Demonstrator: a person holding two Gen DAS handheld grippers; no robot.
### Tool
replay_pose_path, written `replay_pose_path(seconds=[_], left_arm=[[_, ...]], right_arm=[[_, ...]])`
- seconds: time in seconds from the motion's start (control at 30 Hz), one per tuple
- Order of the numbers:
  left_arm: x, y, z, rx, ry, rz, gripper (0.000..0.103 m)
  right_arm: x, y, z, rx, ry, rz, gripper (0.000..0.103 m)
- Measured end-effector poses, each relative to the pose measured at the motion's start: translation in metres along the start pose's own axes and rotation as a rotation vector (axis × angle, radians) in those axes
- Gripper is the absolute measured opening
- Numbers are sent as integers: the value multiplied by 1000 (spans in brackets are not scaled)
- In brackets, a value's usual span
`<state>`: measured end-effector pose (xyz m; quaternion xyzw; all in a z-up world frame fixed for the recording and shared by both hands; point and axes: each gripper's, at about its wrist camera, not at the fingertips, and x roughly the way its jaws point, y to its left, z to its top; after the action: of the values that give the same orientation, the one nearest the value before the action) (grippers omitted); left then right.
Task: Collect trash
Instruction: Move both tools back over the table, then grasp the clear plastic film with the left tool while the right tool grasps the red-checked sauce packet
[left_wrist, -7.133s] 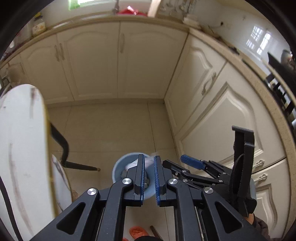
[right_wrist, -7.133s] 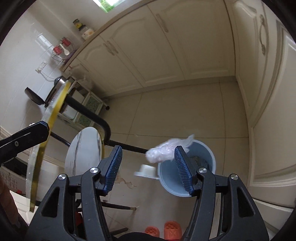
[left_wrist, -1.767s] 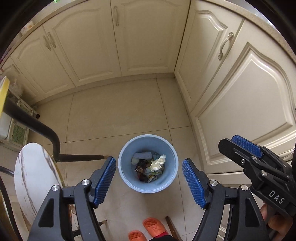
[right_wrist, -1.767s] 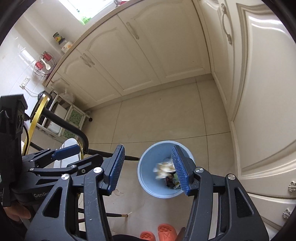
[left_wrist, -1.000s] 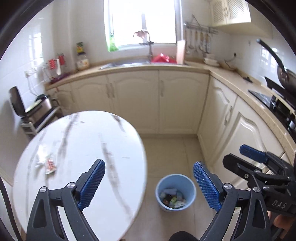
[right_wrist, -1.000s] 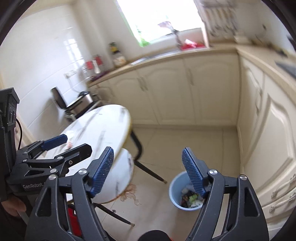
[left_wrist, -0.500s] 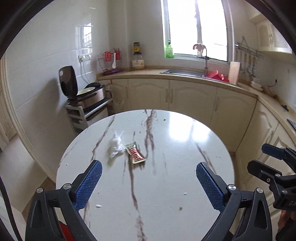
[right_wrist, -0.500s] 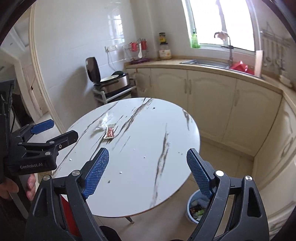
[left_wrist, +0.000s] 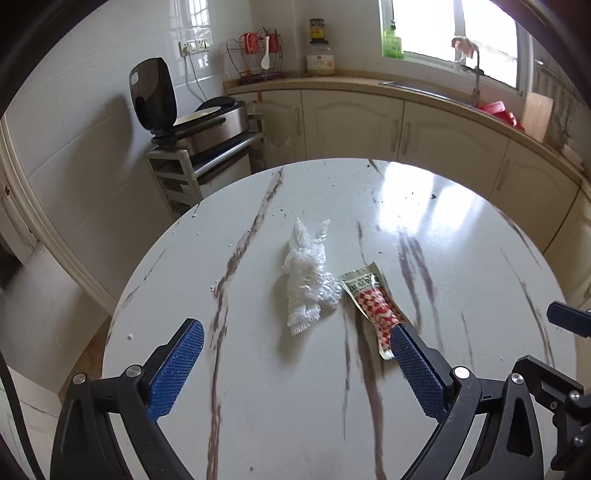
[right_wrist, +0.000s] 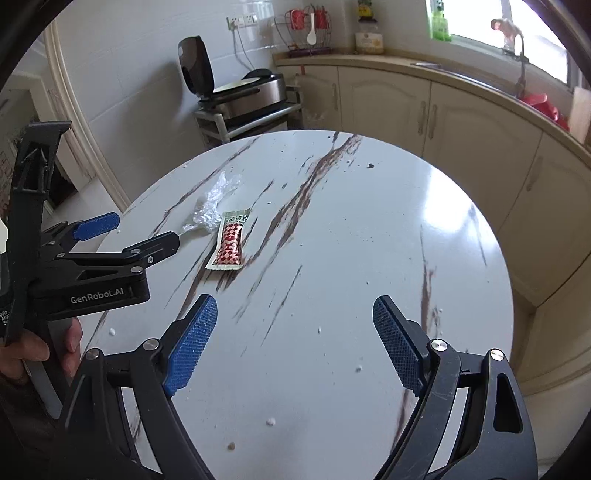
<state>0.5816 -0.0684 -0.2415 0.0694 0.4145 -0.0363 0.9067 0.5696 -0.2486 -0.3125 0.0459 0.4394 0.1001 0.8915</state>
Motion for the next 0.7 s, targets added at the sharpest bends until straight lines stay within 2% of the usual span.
replay_pose_path(seconds=[0.17,0.27,0.33,0.4,0.43,0.47,0.53,0.7], left_arm=[[38,4,27,-21,51,-16,92],[60,5,41,-17,85,-38,80],[68,5,43,-19,114,-69,61],[73,7,44,-31,111,-124,50],[73,8,46,-25,108,-133,31],[74,10,47,-18,107,-155,20],[72,17,44,-27,116,-189,13],[56,39,27,-48,105,-156,12]], right_arm=[[37,4,18,-3,40,15,85],[50,11,20,-11,61,45,85],[56,16,21,-26,73,64,85],[61,21,23,-38,81,69,85],[63,24,23,-40,83,73,85],[65,26,24,-43,86,74,85],[69,32,27,-51,93,73,85],[84,49,34,-86,115,61,83]])
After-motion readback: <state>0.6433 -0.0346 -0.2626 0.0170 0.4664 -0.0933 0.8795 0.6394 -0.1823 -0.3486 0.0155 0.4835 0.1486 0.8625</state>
